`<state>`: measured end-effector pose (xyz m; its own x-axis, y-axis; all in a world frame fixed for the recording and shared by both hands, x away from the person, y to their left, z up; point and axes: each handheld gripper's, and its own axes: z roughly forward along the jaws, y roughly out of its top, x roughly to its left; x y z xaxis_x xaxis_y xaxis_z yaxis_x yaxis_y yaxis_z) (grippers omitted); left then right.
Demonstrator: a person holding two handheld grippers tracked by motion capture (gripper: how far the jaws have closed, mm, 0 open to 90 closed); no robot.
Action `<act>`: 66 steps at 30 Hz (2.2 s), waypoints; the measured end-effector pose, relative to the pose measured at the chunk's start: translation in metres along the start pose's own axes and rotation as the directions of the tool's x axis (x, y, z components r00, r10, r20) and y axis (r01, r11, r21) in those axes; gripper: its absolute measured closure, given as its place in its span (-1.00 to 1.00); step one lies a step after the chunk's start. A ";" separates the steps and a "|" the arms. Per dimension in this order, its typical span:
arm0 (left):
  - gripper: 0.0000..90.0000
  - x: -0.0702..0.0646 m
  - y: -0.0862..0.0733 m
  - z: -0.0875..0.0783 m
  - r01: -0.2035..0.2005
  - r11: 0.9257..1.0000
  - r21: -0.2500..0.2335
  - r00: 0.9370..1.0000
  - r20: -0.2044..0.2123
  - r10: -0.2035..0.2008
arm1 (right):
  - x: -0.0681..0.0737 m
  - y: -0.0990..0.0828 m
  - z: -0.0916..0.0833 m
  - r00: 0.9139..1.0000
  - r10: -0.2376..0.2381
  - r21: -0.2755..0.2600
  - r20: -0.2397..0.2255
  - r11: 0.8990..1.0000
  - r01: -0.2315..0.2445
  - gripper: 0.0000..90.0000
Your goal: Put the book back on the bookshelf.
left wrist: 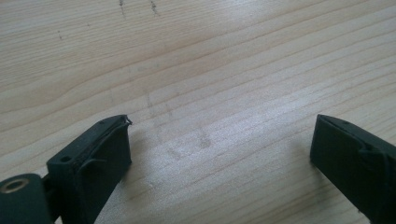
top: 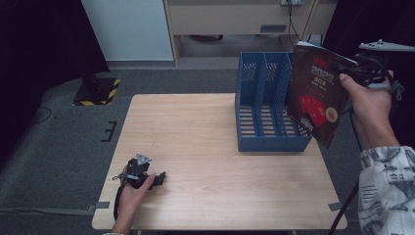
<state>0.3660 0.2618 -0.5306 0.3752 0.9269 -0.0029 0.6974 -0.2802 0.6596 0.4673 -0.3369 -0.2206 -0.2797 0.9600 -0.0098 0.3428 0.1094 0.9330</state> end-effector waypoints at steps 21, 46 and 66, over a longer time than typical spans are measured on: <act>-0.91 0.000 -0.001 0.000 -0.003 1.000 -0.009 1.000 0.000 0.003 | 0.000 -0.002 0.042 0.995 0.053 -0.021 0.084 0.998 -0.051 0.94; -0.91 0.000 -0.001 0.000 -0.002 1.000 -0.009 1.000 -0.002 0.002 | 0.001 -0.008 0.070 0.991 0.074 -0.055 0.108 0.996 -0.069 0.94; -0.91 0.000 -0.002 0.000 -0.002 1.000 -0.011 1.000 -0.002 0.002 | -0.007 -0.022 0.077 0.986 0.125 -0.091 0.114 0.989 -0.115 0.94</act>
<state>0.3650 0.2620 -0.5320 0.3757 0.9267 0.0000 0.6896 -0.2796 0.6681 0.5306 -0.3263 -0.2682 -0.1302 0.9893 0.0657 0.2899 -0.0254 0.9567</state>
